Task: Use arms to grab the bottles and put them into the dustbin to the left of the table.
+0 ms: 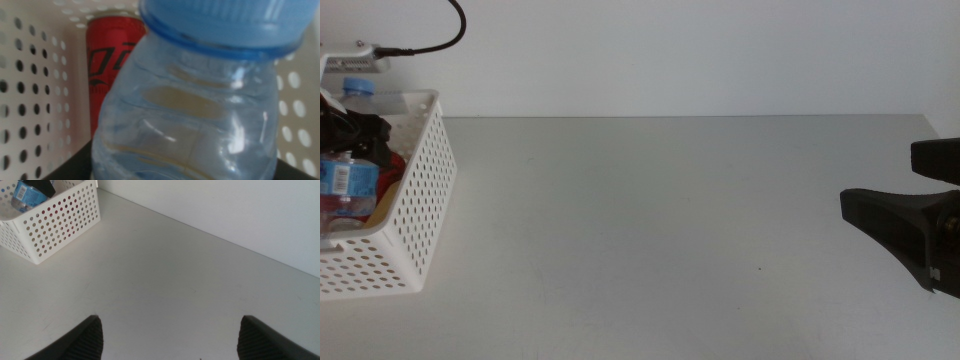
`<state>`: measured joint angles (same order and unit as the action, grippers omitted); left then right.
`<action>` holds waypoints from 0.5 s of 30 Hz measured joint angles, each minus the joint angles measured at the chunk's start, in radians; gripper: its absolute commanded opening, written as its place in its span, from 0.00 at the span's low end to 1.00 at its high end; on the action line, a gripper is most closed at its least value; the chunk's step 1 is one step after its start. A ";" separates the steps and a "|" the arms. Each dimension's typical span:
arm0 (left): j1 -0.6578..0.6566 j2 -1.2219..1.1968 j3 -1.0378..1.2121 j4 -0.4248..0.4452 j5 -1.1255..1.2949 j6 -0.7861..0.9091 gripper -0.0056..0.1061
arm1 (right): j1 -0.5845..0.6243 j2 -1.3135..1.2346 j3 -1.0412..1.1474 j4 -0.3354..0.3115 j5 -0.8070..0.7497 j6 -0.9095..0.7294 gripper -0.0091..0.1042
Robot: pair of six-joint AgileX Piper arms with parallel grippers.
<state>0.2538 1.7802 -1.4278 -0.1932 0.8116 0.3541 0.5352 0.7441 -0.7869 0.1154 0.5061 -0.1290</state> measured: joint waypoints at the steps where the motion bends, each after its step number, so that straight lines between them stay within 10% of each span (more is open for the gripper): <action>1: 0.000 0.016 0.000 0.000 -0.002 -0.002 0.06 | 0.000 0.000 0.000 0.000 0.000 0.000 0.83; 9: 0.002 0.068 -0.010 -0.014 -0.022 -0.001 0.38 | 0.000 0.000 0.000 0.000 0.000 0.000 0.83; 11: 0.002 0.069 -0.010 -0.019 -0.023 -0.001 0.51 | 0.000 0.000 0.000 0.000 0.000 0.000 0.83; 12: 0.002 0.069 -0.010 -0.019 -0.023 -0.001 0.78 | 0.000 0.000 0.000 0.000 0.000 0.000 0.83; 15: 0.002 0.070 -0.010 -0.026 -0.007 -0.001 0.89 | 0.000 0.000 0.000 0.000 0.000 0.000 0.83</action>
<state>0.2561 1.8500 -1.4380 -0.2194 0.8044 0.3527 0.5352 0.7441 -0.7869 0.1154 0.5061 -0.1290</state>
